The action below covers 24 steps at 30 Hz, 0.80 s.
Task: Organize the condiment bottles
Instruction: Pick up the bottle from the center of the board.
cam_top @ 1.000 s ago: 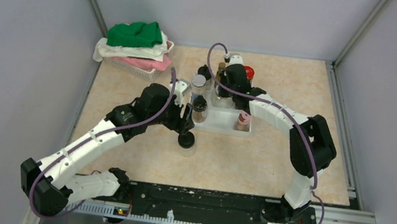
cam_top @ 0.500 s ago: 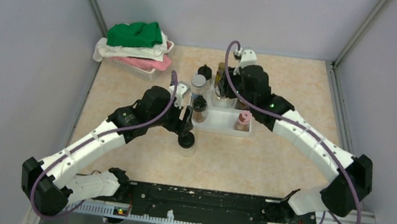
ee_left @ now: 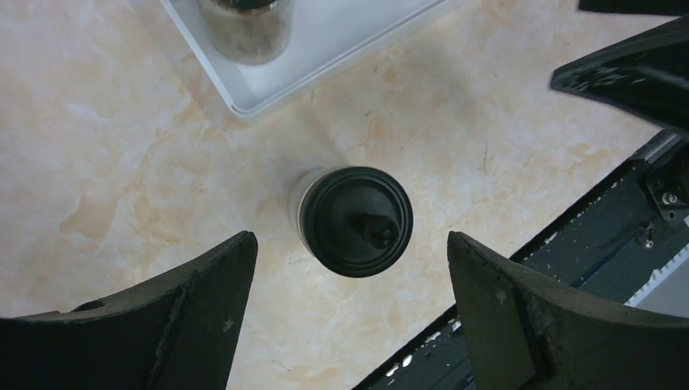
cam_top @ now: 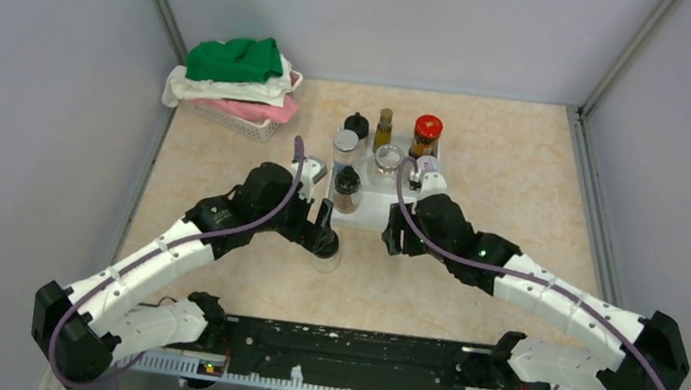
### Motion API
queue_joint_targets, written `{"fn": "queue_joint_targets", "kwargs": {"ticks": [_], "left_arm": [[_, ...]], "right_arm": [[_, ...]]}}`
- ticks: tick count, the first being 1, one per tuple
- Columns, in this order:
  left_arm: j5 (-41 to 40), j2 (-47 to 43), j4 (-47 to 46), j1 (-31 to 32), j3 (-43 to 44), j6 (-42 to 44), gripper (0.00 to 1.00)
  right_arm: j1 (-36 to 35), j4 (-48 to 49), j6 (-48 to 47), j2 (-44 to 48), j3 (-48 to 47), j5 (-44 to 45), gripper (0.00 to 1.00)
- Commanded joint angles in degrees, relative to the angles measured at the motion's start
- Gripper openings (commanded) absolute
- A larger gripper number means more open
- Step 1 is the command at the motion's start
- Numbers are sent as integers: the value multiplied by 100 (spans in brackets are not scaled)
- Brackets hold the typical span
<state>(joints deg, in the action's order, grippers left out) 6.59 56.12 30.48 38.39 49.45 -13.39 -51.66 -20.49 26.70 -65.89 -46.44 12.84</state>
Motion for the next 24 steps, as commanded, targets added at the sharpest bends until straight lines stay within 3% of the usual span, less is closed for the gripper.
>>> {"fn": "queue_joint_targets", "kwargs": {"ticks": [1,24], "left_arm": [[-102,-62,-166,77,-400,-496,92],[-1213,1075,-756,828,-568,-1322,85]], "right_arm": [[-98,191,252,462,-5,145,60],[-121,77,128,974,466,148,61]]}}
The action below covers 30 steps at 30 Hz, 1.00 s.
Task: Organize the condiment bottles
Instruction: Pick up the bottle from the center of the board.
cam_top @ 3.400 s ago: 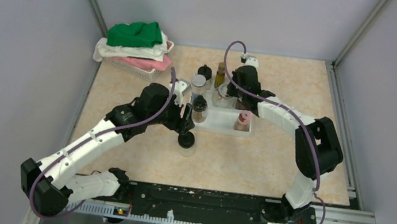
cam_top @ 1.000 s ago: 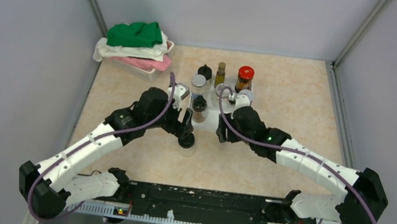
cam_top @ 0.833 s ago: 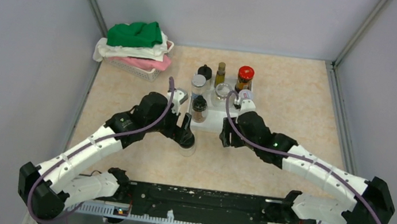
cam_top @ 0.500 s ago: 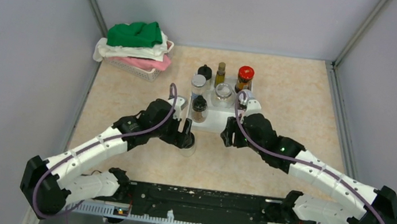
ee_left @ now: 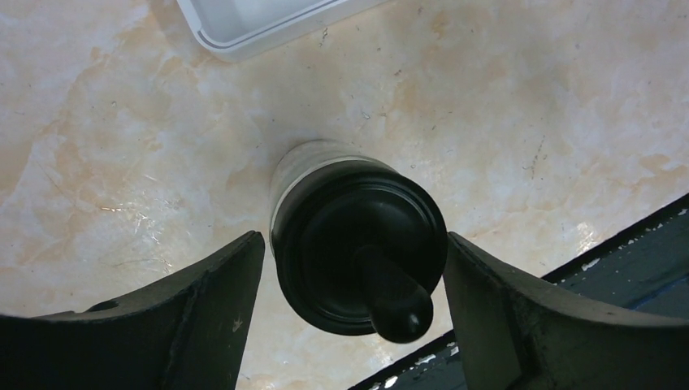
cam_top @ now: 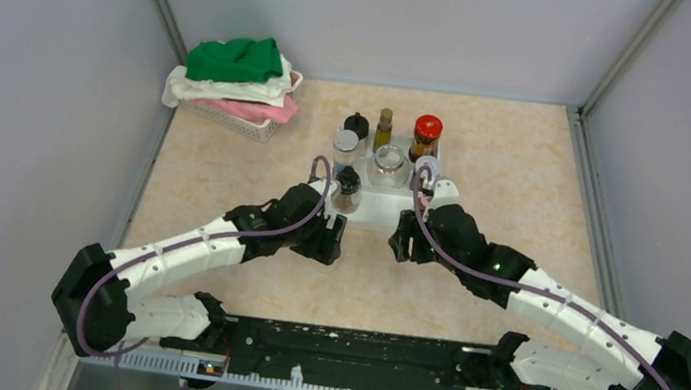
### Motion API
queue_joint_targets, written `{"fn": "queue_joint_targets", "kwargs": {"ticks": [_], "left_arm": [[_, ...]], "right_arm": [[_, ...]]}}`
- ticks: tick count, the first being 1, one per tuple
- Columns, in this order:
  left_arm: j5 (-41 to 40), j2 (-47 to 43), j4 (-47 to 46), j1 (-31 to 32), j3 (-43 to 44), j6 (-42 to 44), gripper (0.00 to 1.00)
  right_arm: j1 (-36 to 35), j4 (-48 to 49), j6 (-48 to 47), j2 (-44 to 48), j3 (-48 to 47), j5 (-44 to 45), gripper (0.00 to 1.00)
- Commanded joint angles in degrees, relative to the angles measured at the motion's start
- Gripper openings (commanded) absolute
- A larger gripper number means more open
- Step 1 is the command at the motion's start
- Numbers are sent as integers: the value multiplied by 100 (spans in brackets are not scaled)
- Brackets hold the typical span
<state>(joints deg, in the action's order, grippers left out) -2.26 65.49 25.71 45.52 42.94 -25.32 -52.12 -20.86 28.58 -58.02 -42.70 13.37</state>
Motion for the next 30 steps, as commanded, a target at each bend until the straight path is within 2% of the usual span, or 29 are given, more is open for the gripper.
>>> {"fn": "queue_joint_targets", "kwargs": {"ticks": [1,4,10,12,18,22,30], "left_arm": [[-374,166,-273,142,88,-143,85],[-553,200,-271,189,89,-182,83],[-915,215,-351,211,75,-184,55],[-989,226,-415,212,63,-158,49],[-982,208,-291,291,434,-69,42],[-949,501,106,467,1305,103,37],[-924,1733,475,895,2934,425,39]], "right_arm": [[-74,117,-62,186,107,108,61],[-70,137,-79,203,148,105,61],[-71,221,-48,239,272,73,61],[-70,242,-47,246,306,57,61],[-73,217,-9,329,384,99,61],[-70,196,-1,353,411,175,61],[-64,90,-3,447,450,383,61]]}}
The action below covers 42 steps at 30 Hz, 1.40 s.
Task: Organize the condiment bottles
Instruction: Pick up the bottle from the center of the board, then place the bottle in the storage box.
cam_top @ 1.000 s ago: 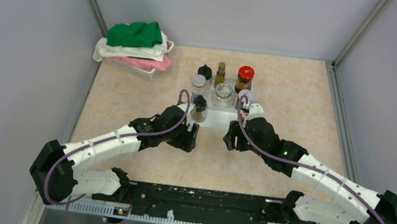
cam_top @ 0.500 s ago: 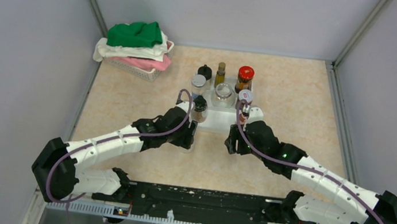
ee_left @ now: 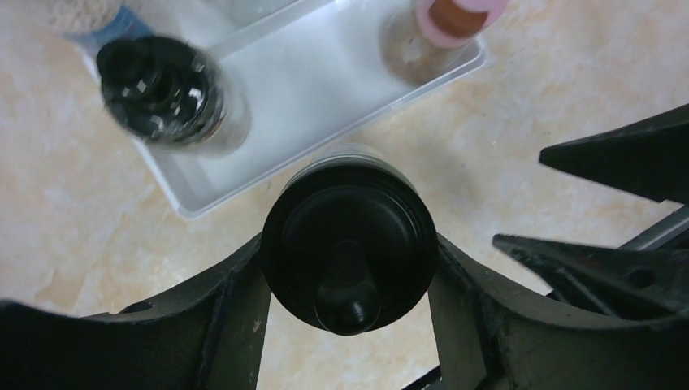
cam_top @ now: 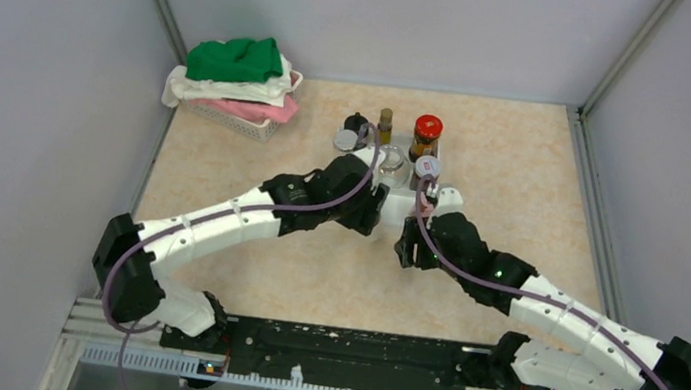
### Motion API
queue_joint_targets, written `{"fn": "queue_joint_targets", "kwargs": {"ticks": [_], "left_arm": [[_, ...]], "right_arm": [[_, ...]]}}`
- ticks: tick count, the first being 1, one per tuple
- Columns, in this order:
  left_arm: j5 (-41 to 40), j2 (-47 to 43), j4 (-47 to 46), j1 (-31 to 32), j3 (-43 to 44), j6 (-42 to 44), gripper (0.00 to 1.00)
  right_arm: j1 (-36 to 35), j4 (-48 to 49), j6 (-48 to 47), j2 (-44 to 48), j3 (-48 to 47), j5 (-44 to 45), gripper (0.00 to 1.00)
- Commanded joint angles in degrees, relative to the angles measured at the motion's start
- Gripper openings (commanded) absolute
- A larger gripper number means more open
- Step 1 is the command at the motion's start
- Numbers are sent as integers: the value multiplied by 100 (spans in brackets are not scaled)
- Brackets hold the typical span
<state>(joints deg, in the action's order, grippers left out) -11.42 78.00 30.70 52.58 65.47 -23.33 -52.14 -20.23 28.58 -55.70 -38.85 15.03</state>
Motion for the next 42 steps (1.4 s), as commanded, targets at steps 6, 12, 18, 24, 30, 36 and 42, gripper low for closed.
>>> {"fn": "queue_joint_targets", "kwargs": {"ticks": [6,12,18,24,30,36,42], "left_arm": [[-222,1481,121,347,1521,495,40],[-600,2222,342,348,2207,568,41],[-952,2456,209,337,2490,773,41],[-994,2629,89,221,2572,857,42],[-785,2623,-326,25,2297,874,42],[-724,2645,-542,-121,2095,916,42],[-512,2656,-814,-236,1926,957,43]], "right_arm": [[-51,-138,-19,427,173,393,61],[16,-309,-34,732,290,481,62],[123,-376,-36,975,455,451,62],[262,-336,-74,1036,569,348,62],[353,-278,-94,1005,636,251,62],[394,-188,-109,902,659,176,62],[423,-93,-141,758,646,113,62]]}}
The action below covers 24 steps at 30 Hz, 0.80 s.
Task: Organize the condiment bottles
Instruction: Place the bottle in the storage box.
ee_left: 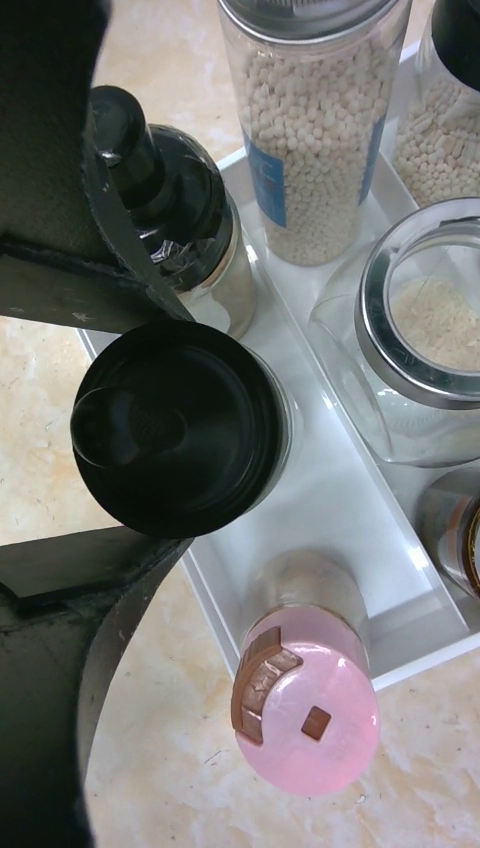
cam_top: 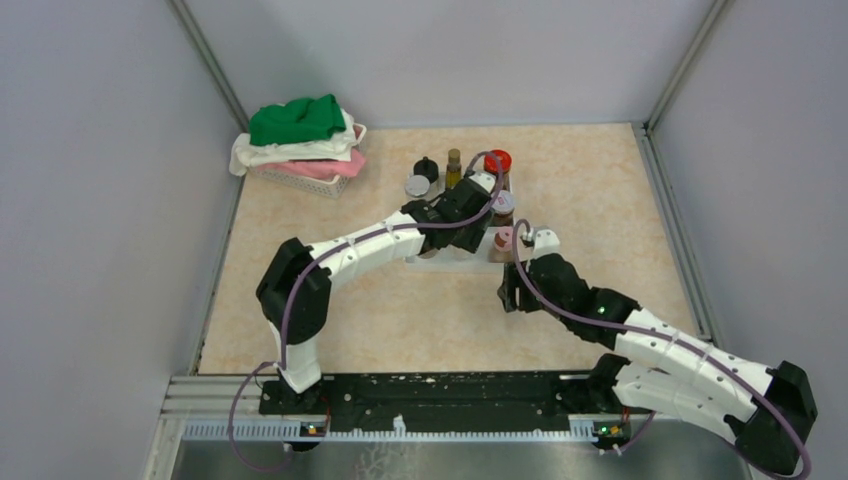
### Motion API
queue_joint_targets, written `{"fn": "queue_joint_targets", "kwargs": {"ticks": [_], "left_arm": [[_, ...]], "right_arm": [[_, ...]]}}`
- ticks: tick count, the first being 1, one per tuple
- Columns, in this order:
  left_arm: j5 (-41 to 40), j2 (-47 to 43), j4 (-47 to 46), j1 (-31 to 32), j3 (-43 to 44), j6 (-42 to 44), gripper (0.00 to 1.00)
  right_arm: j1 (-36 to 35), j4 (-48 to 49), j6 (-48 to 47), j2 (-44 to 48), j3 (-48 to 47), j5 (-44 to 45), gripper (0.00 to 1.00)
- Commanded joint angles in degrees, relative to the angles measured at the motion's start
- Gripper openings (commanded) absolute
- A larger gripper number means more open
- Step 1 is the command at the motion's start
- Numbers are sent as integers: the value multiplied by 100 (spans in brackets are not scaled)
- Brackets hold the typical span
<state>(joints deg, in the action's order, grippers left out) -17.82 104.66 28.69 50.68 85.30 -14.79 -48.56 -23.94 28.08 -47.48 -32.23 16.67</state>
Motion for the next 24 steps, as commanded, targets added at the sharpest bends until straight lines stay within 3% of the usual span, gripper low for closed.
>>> {"fn": "queue_joint_targets", "kwargs": {"ticks": [1,10,11,14,18,24], "left_arm": [[154,7,-640,-56,-70,107,43],[287,58,-808,-89,-132,151,45],[299,66,-812,-92,-125,160,47],[284,84,-796,-93,-101,160,71],[254,71,-781,-93,-109,167,83],[181,26,-784,-93,-84,238,83]], "right_arm": [[65,284,-97,-86,-20,-50,62],[109,368,-145,-232,-50,-115,62],[107,379,-151,-249,-49,-134,62],[109,406,-153,-288,-62,-146,62],[112,420,-149,-329,-73,-190,62],[108,451,-113,-336,-61,-251,62]]}}
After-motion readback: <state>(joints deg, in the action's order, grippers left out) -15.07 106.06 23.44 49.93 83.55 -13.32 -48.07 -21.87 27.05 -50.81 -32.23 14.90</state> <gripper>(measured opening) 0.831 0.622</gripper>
